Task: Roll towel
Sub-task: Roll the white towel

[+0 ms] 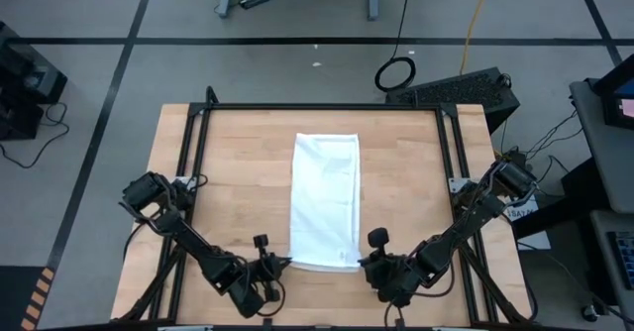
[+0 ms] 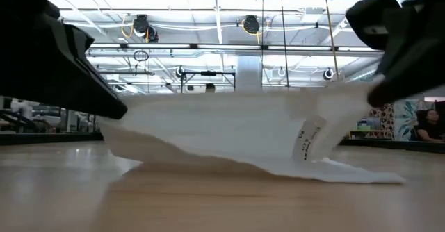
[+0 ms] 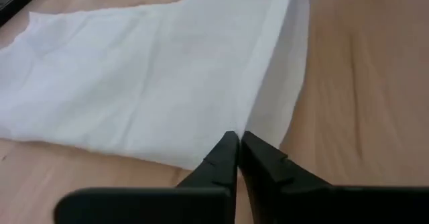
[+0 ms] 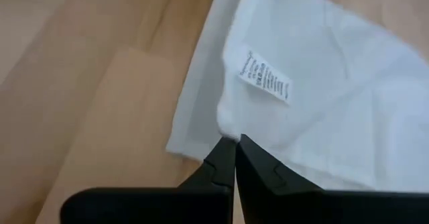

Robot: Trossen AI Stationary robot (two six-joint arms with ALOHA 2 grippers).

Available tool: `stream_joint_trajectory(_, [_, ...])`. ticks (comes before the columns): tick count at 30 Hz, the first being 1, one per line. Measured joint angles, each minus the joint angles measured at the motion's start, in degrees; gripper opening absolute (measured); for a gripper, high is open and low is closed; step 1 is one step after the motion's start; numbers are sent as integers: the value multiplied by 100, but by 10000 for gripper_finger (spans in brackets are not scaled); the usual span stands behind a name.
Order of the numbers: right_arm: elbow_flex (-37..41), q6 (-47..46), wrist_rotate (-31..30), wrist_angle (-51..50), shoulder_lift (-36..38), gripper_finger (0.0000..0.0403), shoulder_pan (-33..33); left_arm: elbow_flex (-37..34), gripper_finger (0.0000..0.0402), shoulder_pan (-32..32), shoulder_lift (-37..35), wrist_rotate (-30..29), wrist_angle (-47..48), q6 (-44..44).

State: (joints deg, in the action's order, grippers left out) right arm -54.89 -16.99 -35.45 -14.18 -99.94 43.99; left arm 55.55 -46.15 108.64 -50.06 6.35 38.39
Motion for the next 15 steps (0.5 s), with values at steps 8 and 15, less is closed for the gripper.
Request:
stream_joint_trajectory(8, [0,-354,564,-34,-54,0,0,-4,47,41,0,9,19,15])
stream_joint_trajectory(15, [0,-485,583,-56,-96,1,0,-5,48,41,0,130,22,-8])
